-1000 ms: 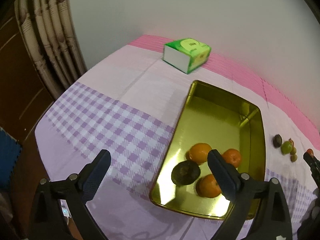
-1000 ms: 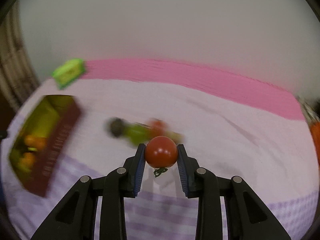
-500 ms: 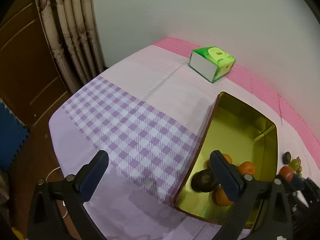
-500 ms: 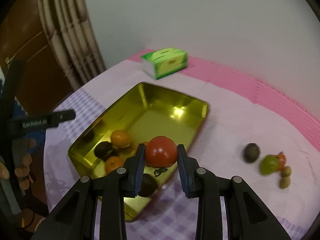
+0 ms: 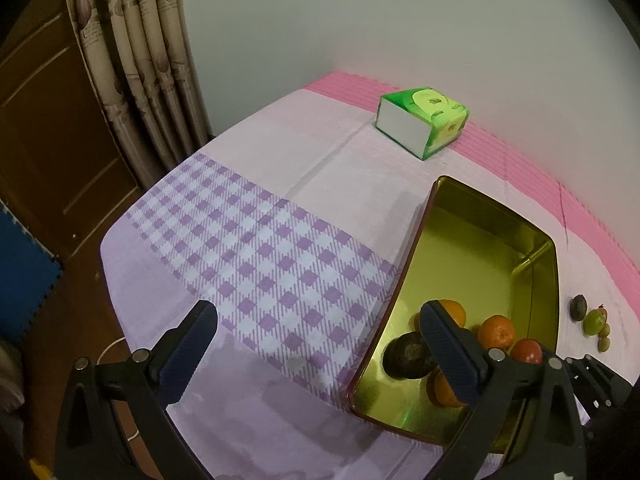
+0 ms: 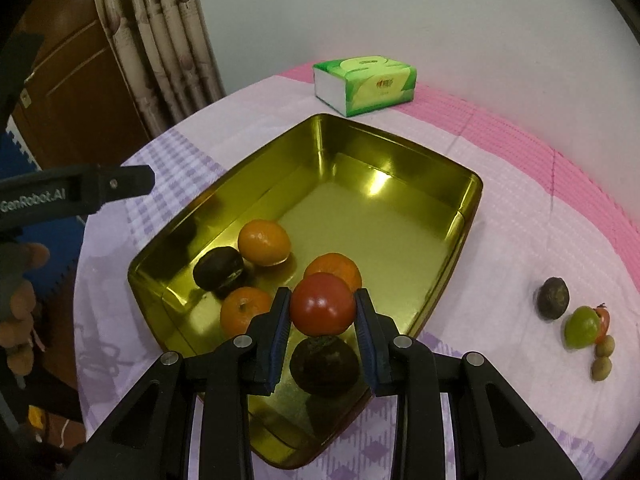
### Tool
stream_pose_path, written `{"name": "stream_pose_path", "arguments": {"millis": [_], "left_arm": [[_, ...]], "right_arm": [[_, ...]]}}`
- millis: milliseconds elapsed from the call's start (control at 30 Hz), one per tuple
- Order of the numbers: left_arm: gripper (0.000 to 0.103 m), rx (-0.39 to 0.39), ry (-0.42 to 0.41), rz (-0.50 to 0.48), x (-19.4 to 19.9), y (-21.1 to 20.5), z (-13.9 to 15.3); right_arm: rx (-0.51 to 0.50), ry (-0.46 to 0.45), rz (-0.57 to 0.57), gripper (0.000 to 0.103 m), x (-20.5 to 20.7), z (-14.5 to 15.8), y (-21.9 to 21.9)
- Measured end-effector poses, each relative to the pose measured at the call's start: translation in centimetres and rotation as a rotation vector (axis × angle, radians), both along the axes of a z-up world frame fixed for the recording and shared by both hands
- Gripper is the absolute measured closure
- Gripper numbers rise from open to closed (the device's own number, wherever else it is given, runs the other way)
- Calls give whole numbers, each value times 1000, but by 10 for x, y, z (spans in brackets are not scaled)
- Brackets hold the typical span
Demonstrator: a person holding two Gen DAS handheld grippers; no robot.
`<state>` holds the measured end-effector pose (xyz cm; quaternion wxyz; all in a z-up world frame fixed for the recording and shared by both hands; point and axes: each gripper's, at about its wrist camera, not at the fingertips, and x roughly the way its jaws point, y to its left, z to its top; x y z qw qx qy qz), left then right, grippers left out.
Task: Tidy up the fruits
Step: 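Carry the red tomato into the tin tray and open the right gripper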
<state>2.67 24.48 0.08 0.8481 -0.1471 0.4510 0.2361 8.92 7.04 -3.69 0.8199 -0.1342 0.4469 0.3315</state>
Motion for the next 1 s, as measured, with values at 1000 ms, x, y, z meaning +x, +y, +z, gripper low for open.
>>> {"name": "stream_pose_path", "arguments": {"millis": [1000], "left_arm": [[3, -27, 2, -26, 2, -1, -6]], "right_arm": [[15, -2, 6, 66, -3, -4, 3]]}}
